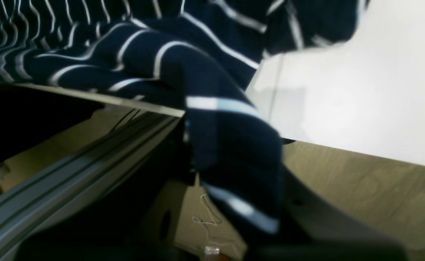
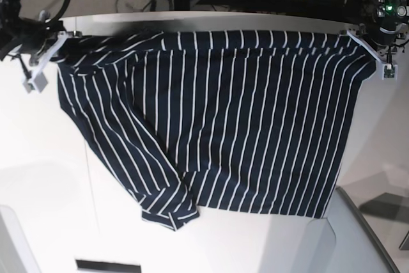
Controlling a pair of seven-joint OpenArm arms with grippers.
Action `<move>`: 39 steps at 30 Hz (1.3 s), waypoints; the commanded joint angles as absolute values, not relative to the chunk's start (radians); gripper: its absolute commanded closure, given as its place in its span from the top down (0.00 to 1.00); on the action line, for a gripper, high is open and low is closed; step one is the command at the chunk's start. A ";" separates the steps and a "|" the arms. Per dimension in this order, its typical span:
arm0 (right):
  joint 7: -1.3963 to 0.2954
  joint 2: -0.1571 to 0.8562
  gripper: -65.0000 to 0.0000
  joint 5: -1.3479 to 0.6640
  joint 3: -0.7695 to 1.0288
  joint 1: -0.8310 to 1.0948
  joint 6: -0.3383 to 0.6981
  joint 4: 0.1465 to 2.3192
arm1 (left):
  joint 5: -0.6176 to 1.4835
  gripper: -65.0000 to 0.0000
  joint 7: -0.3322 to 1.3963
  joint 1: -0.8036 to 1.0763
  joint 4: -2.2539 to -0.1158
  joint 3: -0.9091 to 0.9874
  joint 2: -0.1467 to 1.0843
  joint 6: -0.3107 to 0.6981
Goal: Layout the t-shirt on the table in an organized manner, then fold the t-shirt properly
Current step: 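Lift the held edge and pull it back with both grippers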
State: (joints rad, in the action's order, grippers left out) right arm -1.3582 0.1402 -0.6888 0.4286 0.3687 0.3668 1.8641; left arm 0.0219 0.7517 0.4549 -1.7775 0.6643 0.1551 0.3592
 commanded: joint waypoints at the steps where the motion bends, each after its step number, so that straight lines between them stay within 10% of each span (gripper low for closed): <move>1: -1.362 0.151 0.01 -0.688 0.443 0.378 0.366 1.856 | 0.010 0.00 0.742 0.464 -1.793 0.673 0.168 0.349; 11: -1.334 0.323 0.01 -0.684 0.527 0.059 0.366 1.721 | -0.120 0.00 0.765 0.236 -1.765 0.444 0.278 0.346; 23: -1.138 0.526 0.01 -0.522 0.312 -0.671 0.378 1.270 | -0.248 0.00 0.862 -0.559 -1.303 0.128 0.196 0.344; 30: -1.267 0.420 0.01 -0.573 0.599 -0.160 0.410 1.669 | -0.288 0.00 0.891 -0.162 -1.624 0.163 0.206 0.346; 39: -1.050 0.357 0.01 -0.568 0.499 -0.015 0.410 1.374 | -0.318 0.00 0.716 0.056 -1.457 0.257 0.206 0.297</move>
